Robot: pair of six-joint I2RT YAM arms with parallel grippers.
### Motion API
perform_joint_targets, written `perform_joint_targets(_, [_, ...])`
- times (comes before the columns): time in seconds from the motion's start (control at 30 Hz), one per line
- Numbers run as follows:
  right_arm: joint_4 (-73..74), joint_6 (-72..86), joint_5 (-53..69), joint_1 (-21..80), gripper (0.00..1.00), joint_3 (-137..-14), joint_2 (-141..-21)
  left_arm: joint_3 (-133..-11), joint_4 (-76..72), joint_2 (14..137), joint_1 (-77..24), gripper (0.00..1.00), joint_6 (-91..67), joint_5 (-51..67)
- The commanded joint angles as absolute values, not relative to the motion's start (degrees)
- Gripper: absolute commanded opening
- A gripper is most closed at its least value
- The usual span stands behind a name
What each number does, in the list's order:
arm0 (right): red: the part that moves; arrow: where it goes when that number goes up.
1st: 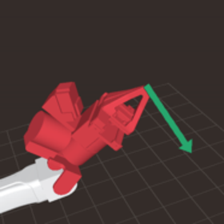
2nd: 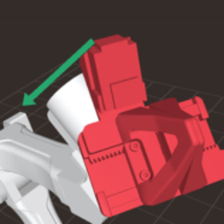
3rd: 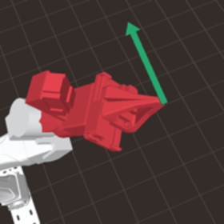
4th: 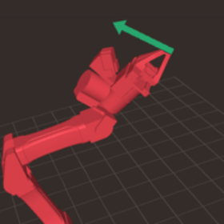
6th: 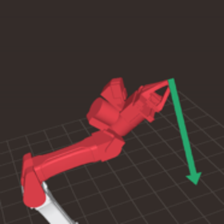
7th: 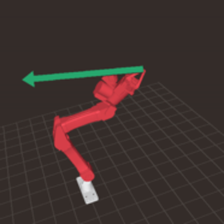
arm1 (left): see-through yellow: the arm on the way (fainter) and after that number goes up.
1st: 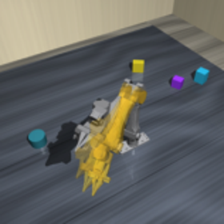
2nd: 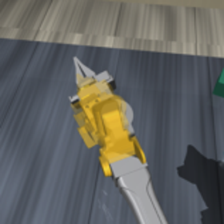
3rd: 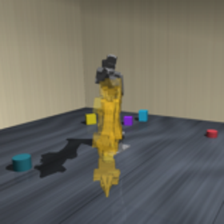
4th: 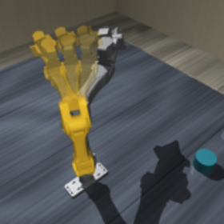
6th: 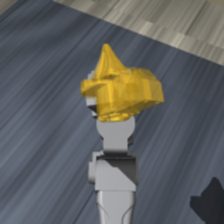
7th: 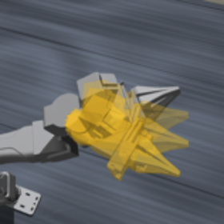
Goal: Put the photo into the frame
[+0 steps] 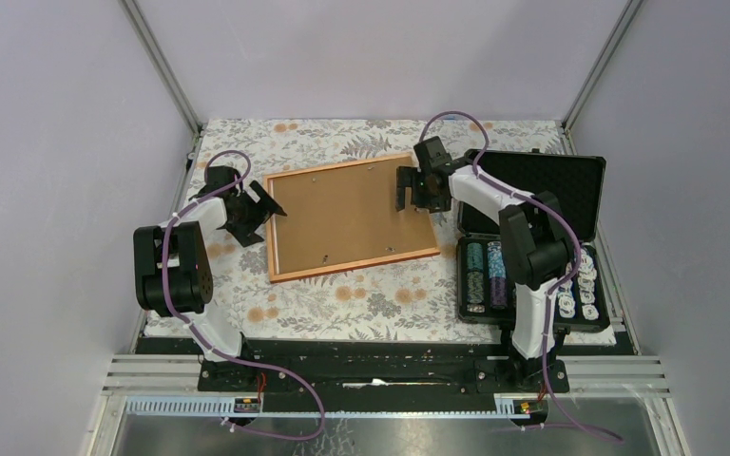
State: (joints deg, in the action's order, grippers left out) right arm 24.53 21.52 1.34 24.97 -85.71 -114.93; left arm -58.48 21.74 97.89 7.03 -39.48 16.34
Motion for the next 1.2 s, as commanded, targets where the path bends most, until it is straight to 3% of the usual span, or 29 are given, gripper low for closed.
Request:
perform_joint_targets(0.0, [23.6,22.2,3.3,24.5,1.00,-87.9,-116.4,-58.3,19.9,96.1,7.4,0.99,-39.4,17.0])
perform_joint_targets(0.3, [23.6,22.2,5.8,24.3,1.00,-88.6,-118.3,-58.1,19.7,95.9,7.4,0.99,-39.5,17.2])
perform_joint_targets(0.63, [17.6,24.6,20.0,24.2,1.00,-87.8,-120.0,-57.6,19.0,96.1,7.4,0.99,-39.8,18.7])
perform_joint_targets(1.17, [16.2,18.3,7.9,25.8,1.00,-84.2,-113.3,-58.0,19.8,90.6,7.5,0.99,-37.1,13.9])
